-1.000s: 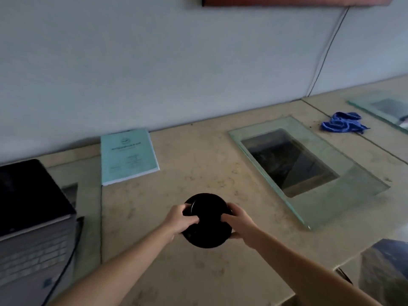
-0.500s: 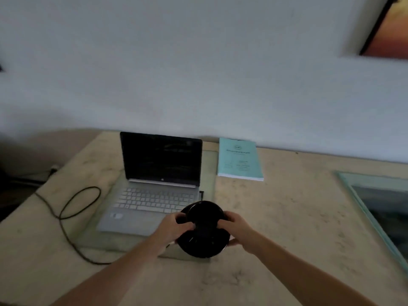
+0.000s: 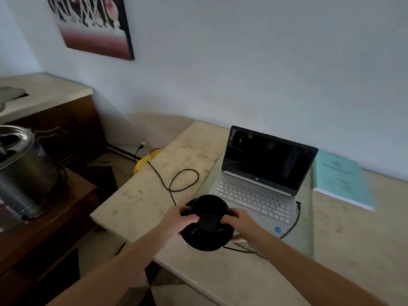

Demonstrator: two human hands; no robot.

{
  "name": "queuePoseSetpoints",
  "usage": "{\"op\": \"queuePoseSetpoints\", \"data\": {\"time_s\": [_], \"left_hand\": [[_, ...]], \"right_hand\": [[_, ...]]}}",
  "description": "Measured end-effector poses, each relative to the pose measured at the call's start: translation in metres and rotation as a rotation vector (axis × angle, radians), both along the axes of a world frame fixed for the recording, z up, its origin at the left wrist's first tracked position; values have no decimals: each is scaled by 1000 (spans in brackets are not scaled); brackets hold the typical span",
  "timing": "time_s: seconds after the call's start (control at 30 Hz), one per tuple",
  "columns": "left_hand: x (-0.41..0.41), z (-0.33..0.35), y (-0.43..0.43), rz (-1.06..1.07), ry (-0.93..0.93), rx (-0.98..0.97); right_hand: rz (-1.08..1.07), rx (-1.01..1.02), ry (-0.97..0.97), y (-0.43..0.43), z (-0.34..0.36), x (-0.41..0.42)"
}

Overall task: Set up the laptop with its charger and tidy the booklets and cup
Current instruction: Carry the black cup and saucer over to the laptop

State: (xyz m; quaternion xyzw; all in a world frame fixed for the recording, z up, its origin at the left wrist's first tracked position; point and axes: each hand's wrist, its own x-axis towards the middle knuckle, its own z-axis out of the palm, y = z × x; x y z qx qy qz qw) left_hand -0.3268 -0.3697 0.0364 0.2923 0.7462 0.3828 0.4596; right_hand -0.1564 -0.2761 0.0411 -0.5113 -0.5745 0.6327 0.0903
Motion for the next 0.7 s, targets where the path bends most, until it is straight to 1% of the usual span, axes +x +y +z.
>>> {"op": "queuePoseSetpoints", "data": {"time_s": [0.13, 0.23, 0.43, 0.53, 0.63, 0.7], "left_hand": [[-40, -7, -5, 72, 11, 9], [-76, -12, 3, 74, 22, 1], [-152, -3, 40, 63, 55, 11], [-189, 6, 65, 34, 41, 25], [-217, 13, 94, 0, 67, 22], [-231, 15, 113, -6, 42, 18]], "right_hand": [[62, -12, -10, 10, -3, -49], [78, -5, -19, 22, -11, -87], [91, -50, 22, 58, -2, -164], [112, -1, 25, 84, 11, -197], [94, -3, 17, 108, 18, -222], [55, -26, 13, 126, 17, -235]]}}
